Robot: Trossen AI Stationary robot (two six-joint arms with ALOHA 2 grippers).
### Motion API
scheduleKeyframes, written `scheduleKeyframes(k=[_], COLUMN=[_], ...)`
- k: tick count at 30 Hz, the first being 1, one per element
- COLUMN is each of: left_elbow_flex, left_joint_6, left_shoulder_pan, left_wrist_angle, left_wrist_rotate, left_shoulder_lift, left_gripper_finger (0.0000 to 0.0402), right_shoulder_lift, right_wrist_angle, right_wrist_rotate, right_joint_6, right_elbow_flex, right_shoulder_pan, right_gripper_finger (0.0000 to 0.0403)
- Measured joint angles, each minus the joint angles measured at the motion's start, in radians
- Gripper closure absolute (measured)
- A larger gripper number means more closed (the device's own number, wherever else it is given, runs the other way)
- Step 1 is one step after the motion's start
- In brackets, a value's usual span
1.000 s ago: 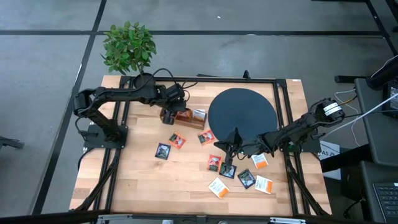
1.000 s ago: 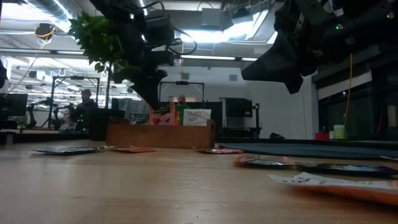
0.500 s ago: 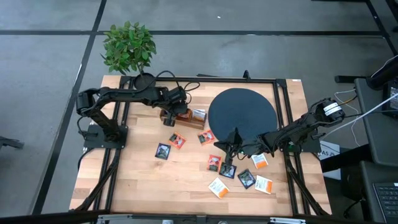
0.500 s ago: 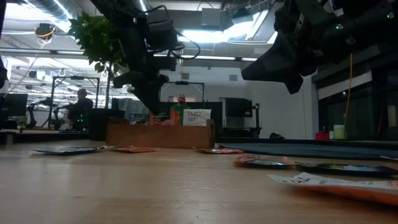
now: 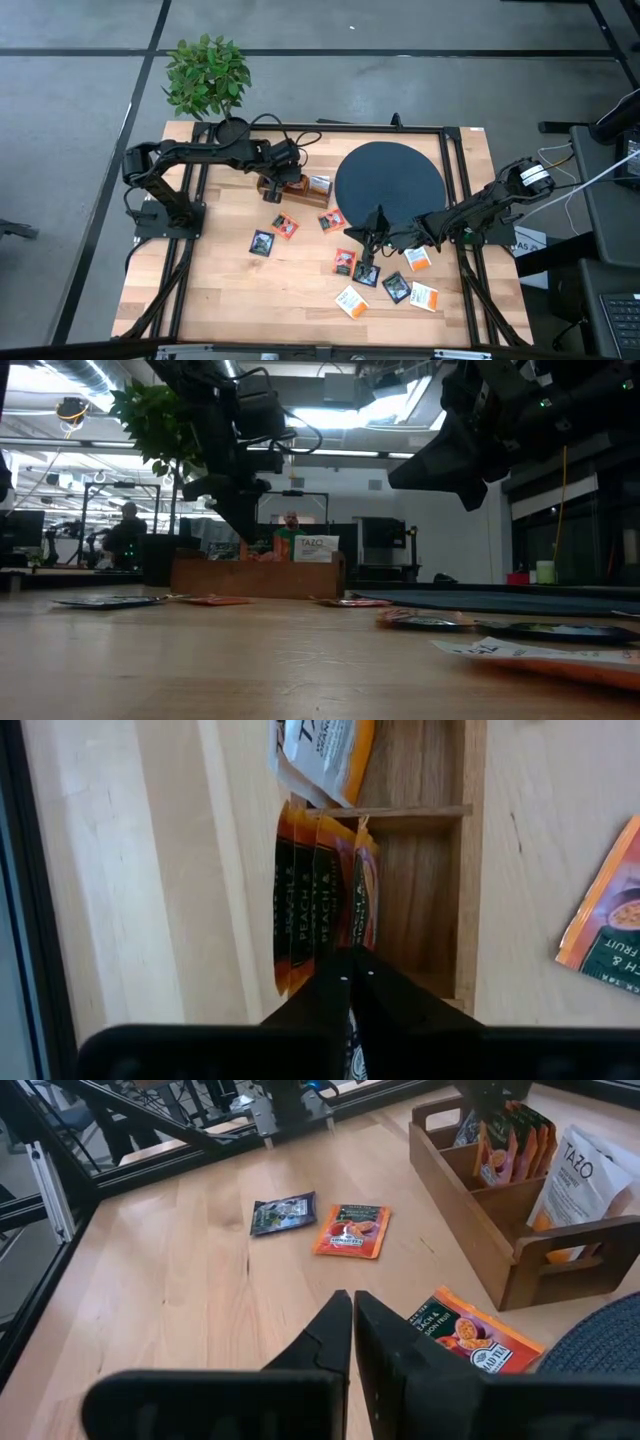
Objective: Pick & Place Tea
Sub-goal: Put the orange tea bag into the middle section of the wooden organizer, then put the left white tea bag into the right section of the wooden organizer
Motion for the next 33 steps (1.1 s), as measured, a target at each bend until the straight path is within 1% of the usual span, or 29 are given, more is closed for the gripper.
scheduleKeyframes(k=[3, 9, 13, 17, 20, 24, 27, 33], left_elbow_flex=[0.000, 0.000, 0.010, 0.047, 0.079, 0.134, 0.173, 0.250], left_joint_6=[-0.001, -0.003, 0.011, 0.011, 0.011, 0.010, -0.014, -0.108], left_shoulder_pan=[0.000, -0.005, -0.022, -0.045, -0.065, -0.094, -0.120, -0.184], left_wrist_angle=[0.007, 0.038, 0.040, 0.028, -0.008, -0.106, -0.170, -0.303], left_wrist_rotate=[0.000, -0.002, -0.024, -0.061, -0.089, -0.158, -0.204, -0.259], left_shoulder_lift=[0.000, 0.000, -0.003, -0.005, -0.005, -0.005, -0.005, -0.005], left_gripper_finger=[0.0375, 0.0335, 0.0311, 0.0297, 0.0293, 0.0294, 0.0300, 0.0316], right_shoulder_lift=[0.000, 0.000, 0.000, 0.000, 0.000, 0.000, 0.000, 0.000], right_wrist_angle=[0.000, -0.001, -0.001, -0.002, -0.003, -0.003, -0.003, -0.003], right_wrist_rotate=[0.000, 0.000, 0.000, 0.000, 0.000, 0.000, 0.000, -0.001], right_joint_6=[0.000, 0.000, 0.000, 0.000, 0.000, -0.002, -0.004, -0.004], right_elbow_flex=[0.000, 0.000, 0.000, 0.000, 0.000, 0.000, 0.000, 0.000], right_shoulder_pan=[0.000, 0.000, 0.000, 0.000, 0.000, 0.000, 0.000, 0.000], right_gripper_finger=[0.0382, 0.0382, 0.0382, 0.0382, 0.0382, 0.0382, 0.0382, 0.0382])
